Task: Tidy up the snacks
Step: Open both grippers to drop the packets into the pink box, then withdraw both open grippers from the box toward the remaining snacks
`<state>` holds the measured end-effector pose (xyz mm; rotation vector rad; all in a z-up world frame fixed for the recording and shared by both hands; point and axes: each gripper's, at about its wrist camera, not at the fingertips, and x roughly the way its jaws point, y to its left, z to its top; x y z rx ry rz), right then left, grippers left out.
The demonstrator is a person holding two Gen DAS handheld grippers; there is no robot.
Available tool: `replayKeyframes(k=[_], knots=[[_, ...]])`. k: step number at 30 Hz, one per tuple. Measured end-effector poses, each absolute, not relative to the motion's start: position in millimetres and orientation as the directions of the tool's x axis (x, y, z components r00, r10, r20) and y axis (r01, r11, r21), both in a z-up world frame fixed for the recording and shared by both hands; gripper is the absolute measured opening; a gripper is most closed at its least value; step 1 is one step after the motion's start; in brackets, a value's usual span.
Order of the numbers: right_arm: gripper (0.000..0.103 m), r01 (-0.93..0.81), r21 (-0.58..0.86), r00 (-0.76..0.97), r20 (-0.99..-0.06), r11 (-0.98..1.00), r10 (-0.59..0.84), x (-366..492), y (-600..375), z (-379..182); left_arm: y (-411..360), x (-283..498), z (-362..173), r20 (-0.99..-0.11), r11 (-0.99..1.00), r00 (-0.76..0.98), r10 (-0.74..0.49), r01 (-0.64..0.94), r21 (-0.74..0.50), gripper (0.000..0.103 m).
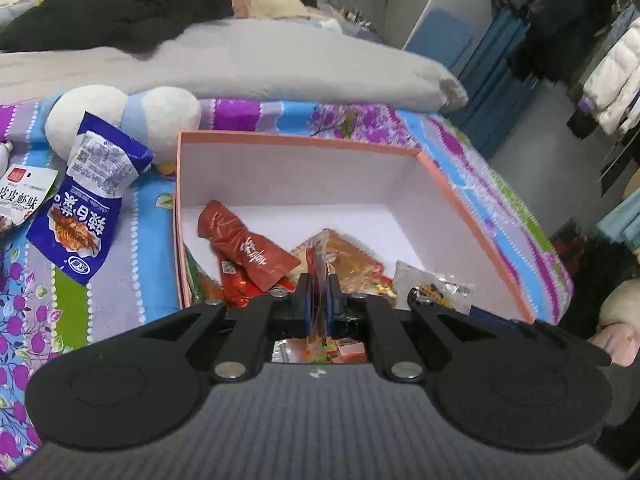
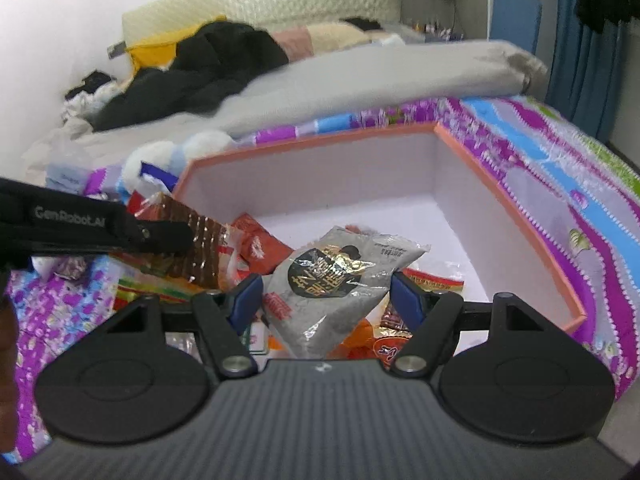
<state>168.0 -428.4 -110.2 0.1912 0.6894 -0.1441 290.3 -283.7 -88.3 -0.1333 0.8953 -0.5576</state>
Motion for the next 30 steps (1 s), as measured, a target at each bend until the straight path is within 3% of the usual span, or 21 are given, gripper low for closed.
replayKeyframes(k=[7,9,11,30], knots=[[0.074,0.207,0.169,0.741,-0.67,0.964,-0.041,175,-436,-126,-283,302,-101,-0.751,0.865,0.452,-0.481,0.382,-0.325,0.011],[0.074,0.22,0.184,0.738,-0.674,0.958,-0.04,173,-437,-125,-279,297,-96,-0.75,0.87,0.463,-0.473,0.383,-0.312,0.041],[0.08,0.23,0.182,0.744,-0.666,0.956,-0.052,170,-438,-120,-274,291,-88,-0.733,0.872,0.492,-0.47,0.386,-0.3,0.057],[0.083,0.178,0.208,0.861,-0.507,0.962,-0.049,80,-381,-57,-192,183,-9,-0.614,0.869,0.622,-0.485,0.422,-0.259,0.058]])
